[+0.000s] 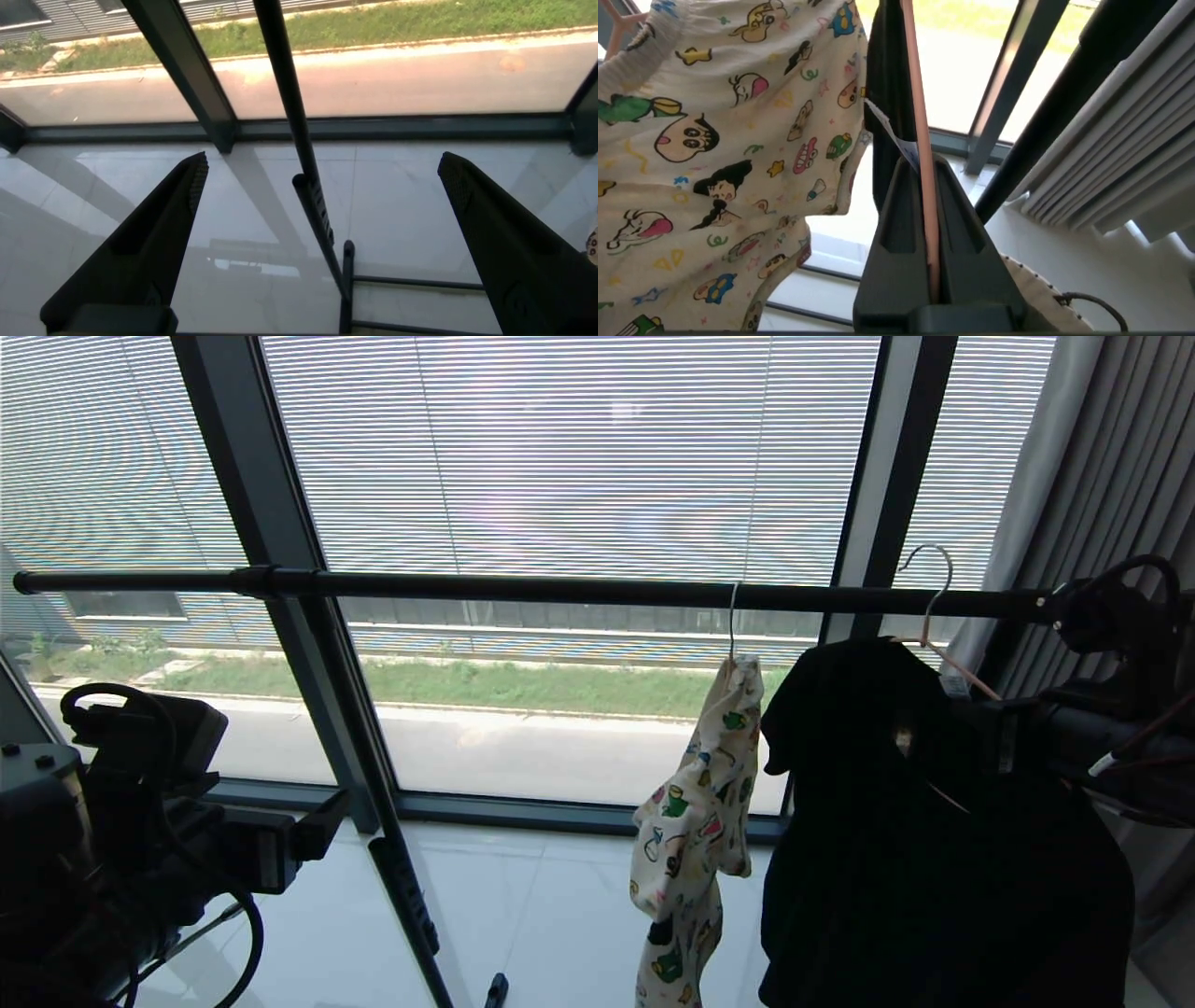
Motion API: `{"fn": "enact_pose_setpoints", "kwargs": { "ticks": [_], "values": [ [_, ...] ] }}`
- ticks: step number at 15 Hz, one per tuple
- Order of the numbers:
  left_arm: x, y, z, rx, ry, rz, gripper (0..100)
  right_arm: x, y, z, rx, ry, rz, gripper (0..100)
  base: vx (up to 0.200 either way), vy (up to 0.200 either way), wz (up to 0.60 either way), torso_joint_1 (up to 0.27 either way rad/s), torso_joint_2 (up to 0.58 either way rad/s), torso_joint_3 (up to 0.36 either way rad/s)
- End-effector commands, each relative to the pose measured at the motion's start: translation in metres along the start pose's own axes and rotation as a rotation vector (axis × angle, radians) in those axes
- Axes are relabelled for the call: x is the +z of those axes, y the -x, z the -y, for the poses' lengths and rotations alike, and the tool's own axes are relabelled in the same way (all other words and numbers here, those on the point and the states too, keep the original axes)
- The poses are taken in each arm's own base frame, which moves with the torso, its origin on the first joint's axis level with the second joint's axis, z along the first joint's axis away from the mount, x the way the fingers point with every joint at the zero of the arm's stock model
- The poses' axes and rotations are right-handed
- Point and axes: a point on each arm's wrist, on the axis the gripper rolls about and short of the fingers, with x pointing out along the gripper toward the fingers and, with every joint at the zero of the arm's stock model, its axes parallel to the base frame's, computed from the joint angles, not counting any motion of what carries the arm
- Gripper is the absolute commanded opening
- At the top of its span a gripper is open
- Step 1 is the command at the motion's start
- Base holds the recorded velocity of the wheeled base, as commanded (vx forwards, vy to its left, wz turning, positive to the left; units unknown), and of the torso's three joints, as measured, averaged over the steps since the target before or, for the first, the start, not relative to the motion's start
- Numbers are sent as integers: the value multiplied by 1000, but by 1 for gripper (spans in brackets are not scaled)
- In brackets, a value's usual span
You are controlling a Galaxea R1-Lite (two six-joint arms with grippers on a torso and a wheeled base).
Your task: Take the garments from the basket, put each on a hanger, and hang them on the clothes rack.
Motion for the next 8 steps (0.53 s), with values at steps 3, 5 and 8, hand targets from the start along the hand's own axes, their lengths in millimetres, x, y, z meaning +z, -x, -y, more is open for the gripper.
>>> {"fn": "enact_pose_setpoints", "kwargs": {
  "ticks": [3,5,8],
  "values": [
    [0,0,0,0,0,1,100,-10,-19,-2,-9,11,-62,0,0,0,0,0,0,0],
    [0,0,0,0,-1,0,100,-12,-21,-2,-10,13,-71,0,0,0,0,0,0,0],
    [0,0,0,0,-1,0,100,-13,-23,-3,-11,14,-79,0,0,0,0,0,0,0]
  ]
}}
